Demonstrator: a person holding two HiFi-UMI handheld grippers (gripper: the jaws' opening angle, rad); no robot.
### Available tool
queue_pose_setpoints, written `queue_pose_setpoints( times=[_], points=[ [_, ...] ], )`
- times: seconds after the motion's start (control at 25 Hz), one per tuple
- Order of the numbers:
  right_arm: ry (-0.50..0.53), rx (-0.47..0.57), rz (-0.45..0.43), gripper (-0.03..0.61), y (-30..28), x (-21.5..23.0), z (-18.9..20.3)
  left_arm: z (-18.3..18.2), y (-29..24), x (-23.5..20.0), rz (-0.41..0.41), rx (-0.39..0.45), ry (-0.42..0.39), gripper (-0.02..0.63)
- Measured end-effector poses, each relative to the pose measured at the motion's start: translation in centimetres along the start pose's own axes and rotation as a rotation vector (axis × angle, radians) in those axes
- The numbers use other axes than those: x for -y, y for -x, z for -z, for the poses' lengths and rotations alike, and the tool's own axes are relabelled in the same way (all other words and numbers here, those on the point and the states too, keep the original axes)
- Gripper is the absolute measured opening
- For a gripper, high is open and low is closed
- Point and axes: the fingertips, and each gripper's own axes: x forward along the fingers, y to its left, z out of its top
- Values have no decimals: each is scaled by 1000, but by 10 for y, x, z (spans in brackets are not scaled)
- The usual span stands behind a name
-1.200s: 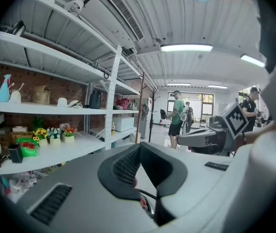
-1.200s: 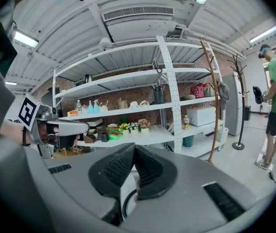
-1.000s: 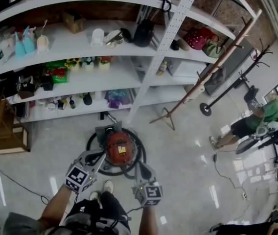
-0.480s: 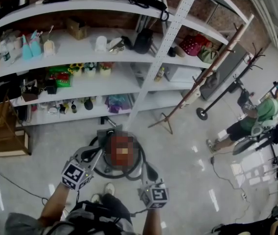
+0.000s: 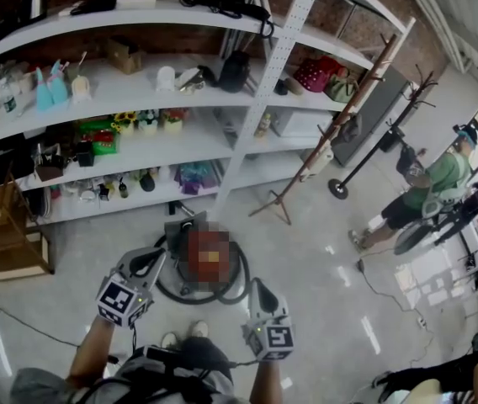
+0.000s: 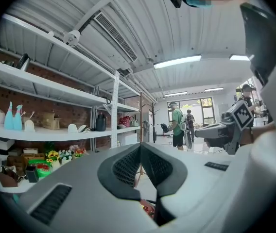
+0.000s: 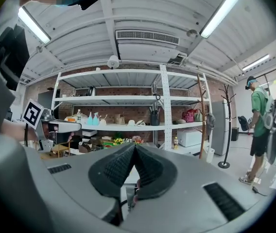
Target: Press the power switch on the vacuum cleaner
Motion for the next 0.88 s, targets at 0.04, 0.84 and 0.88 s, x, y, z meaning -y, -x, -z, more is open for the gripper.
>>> queue_pose_setpoints(
  times=[0.04, 0.84, 0.88],
  points=[
    [1, 4, 6, 12, 5, 0, 0, -1, 2, 2, -2, 2, 11, 8],
    [-16, 1, 56, 12, 63, 44, 6, 3, -6, 60, 26, -6, -2, 8],
    [-20, 2, 50, 12, 63, 47, 8, 2, -8, 63, 26, -8, -10, 8]
  ],
)
